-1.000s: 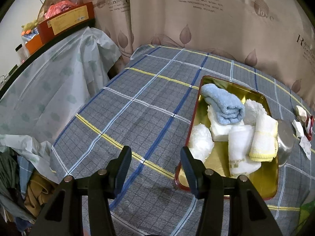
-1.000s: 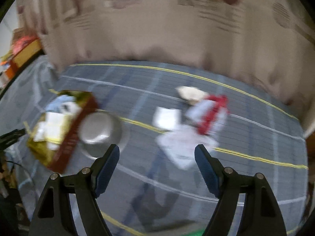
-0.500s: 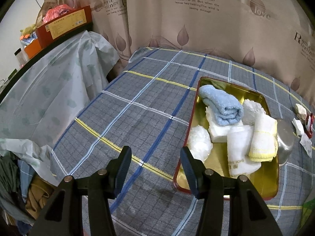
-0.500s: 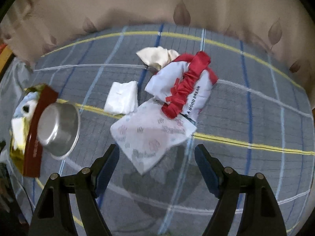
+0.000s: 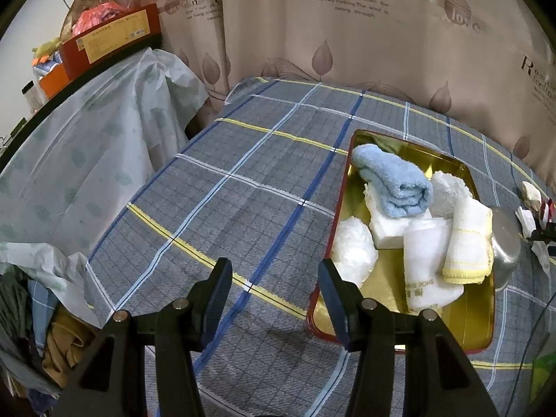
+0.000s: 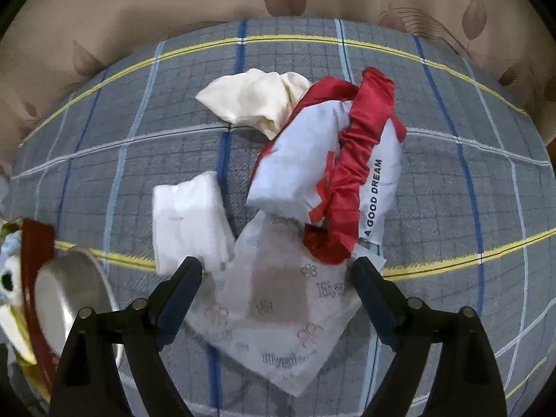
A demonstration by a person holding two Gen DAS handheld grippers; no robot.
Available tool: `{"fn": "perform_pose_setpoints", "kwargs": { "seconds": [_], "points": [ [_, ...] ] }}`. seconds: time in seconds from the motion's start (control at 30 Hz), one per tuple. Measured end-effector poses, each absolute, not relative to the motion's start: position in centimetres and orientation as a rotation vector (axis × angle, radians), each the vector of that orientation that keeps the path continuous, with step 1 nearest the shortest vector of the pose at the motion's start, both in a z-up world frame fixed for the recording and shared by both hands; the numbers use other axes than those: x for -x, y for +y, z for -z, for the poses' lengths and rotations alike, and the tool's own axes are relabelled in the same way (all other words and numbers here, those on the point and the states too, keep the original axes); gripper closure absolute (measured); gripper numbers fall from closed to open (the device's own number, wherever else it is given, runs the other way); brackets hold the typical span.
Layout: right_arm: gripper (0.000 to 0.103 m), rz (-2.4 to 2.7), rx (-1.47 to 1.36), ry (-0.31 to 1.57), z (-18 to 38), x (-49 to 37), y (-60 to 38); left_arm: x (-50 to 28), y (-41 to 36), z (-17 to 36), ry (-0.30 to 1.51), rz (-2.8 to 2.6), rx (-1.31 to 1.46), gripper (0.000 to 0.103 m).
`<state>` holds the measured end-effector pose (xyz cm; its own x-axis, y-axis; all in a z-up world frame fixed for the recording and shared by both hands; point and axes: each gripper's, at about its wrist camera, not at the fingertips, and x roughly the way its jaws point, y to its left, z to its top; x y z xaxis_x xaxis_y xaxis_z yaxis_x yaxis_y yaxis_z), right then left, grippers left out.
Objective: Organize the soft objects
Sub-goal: 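Grasp the floral-printed white paper packet with the right gripper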
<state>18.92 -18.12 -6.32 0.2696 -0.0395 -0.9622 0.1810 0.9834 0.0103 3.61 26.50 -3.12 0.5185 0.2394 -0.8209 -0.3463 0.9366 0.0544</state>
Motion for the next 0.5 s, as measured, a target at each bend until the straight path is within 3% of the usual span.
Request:
{"fn": "perform_pose_setpoints", "kwargs": {
  "seconds": [0.07, 0.13, 0.37, 0.5],
  "points": [
    [0.018, 0.153, -0.108, 1.282, 6.4, -18.7, -18.0, -3.7, 26.4, 3.2, 0.963, -0.353, 0.112, 0.05],
    [0.025, 0.147, -0.091, 1.274, 6.4, -18.5, -17.9, -3.8, 26.4, 3.2, 0.961, -0.352, 0.111, 0.05],
    [0.063, 0.081, -0.062, 1.266, 5.6, -16.0, -19.3, -3.8, 26.3, 2.9, 0.959, -0.354, 0.117, 0.05],
    [0.075, 0.015, -0.094, 1.296, 5.4, -15.0, -20.8, -3.8, 25.8, 2.2, 0.945, -0.352, 0.102, 0.05]
  ]
}}
